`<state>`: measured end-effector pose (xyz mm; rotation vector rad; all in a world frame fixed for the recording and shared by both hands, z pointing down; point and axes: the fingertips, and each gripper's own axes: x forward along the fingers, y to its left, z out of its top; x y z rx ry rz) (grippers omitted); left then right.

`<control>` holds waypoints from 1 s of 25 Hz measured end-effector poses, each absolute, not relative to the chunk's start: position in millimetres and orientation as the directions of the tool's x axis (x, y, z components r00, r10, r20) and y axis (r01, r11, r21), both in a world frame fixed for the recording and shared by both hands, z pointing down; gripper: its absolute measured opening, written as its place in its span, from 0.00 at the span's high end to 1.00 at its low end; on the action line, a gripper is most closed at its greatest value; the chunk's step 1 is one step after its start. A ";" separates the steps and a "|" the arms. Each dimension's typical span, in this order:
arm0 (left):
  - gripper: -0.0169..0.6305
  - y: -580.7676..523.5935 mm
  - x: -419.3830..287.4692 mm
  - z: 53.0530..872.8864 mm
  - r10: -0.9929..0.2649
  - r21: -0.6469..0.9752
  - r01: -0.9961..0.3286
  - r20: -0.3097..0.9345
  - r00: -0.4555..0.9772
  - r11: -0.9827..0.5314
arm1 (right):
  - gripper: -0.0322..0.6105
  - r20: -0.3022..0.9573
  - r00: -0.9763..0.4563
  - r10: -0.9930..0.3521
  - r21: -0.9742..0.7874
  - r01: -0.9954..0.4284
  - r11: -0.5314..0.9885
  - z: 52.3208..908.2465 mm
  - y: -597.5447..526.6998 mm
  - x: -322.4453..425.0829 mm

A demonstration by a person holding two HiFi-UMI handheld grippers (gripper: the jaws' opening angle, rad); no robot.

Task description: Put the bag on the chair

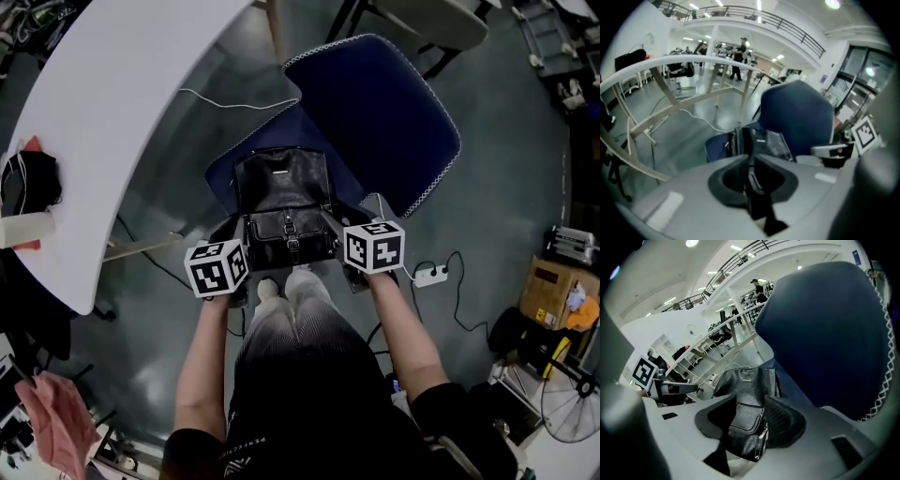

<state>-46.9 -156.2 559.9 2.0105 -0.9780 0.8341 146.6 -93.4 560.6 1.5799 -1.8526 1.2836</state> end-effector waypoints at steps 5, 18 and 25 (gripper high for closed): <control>0.95 -146.6 -41.9 539.9 -0.365 0.343 -0.814 0.764 0.532 -0.469 | 0.75 0.751 -0.253 -0.610 -0.375 -0.924 -0.079 538.3 -84.8 150.5; 0.96 -114.8 -50.0 494.2 -0.401 0.337 -0.779 0.710 0.579 -0.529 | 0.89 0.702 -0.226 -0.675 -0.385 -0.918 -0.094 496.7 -51.3 128.4; 0.96 -95.0 -60.3 477.0 -0.412 0.333 -0.766 0.689 0.596 -0.550 | 0.95 0.694 -0.212 -0.688 -0.364 -0.928 -0.080 481.4 -37.1 108.8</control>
